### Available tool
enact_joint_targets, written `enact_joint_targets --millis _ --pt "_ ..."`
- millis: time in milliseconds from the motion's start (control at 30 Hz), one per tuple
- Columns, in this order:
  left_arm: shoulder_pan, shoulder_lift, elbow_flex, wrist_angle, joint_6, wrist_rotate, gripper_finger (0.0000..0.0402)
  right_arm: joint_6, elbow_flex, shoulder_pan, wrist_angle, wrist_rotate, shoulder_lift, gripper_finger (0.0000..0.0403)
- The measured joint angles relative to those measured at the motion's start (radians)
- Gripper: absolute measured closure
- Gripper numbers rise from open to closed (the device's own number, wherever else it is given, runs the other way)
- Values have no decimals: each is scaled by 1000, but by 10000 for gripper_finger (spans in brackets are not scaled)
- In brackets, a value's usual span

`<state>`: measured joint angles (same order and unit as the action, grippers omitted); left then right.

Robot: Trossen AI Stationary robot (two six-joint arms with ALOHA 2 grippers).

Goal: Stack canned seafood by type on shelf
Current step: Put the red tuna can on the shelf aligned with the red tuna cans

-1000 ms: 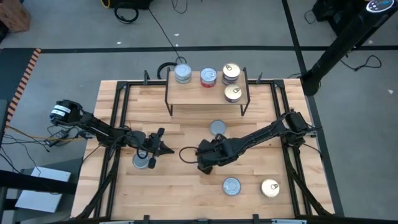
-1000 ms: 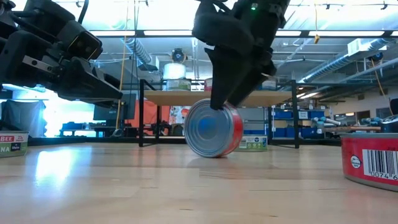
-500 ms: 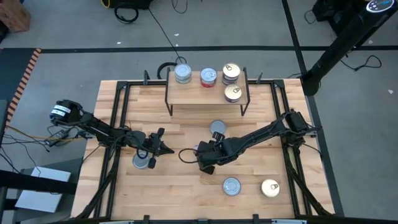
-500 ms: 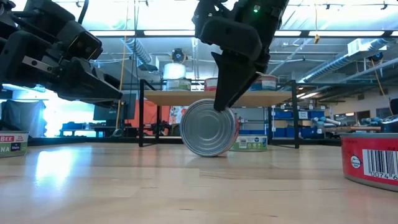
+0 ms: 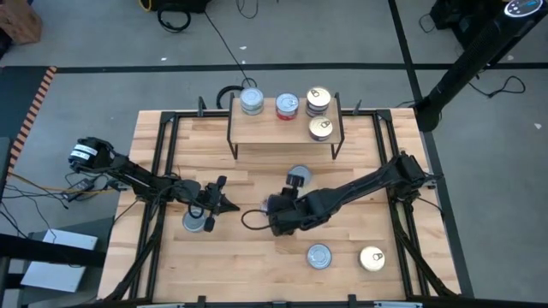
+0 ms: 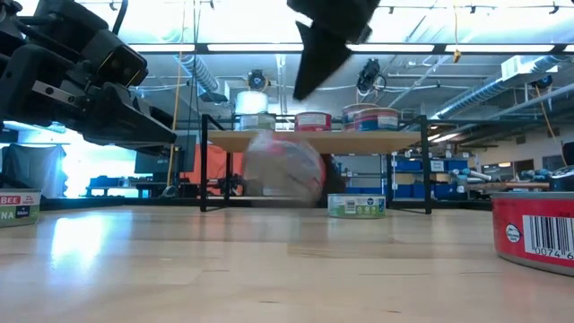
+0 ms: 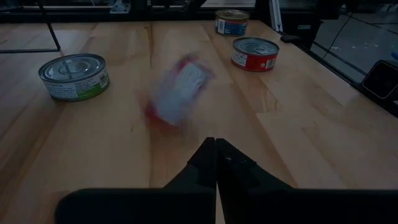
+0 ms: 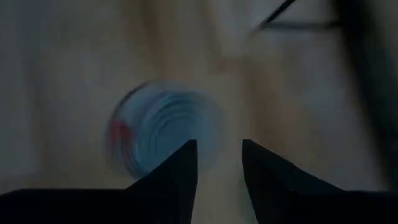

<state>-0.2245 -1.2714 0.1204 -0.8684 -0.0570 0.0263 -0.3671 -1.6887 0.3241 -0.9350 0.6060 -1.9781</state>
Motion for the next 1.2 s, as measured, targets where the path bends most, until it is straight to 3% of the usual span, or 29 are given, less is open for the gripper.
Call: enact_joint_targets --millis 167,233,367,600,767,1000,1200 --pt "0 0 0 0 0 0 396 196 -84 -9 -65 289 0 300" --pt "0 0 0 0 0 0 396 269 -112 -22 -64 314 0 318" --pt "0 0 0 0 0 0 396 267 -128 -53 -36 192 1 345" --pt "0 0 0 0 -4 0 396 25 -85 -76 -23 -154 2 344" --pt "0 0 0 0 -34 29 396 -59 27 -55 107 -197 2 355" --pt "0 -39 0 -23 -53 67 396 -59 268 -61 506 -267 2 395" --pt "0 -107 10 -102 -52 67 396 -76 384 -92 609 -309 2 395"
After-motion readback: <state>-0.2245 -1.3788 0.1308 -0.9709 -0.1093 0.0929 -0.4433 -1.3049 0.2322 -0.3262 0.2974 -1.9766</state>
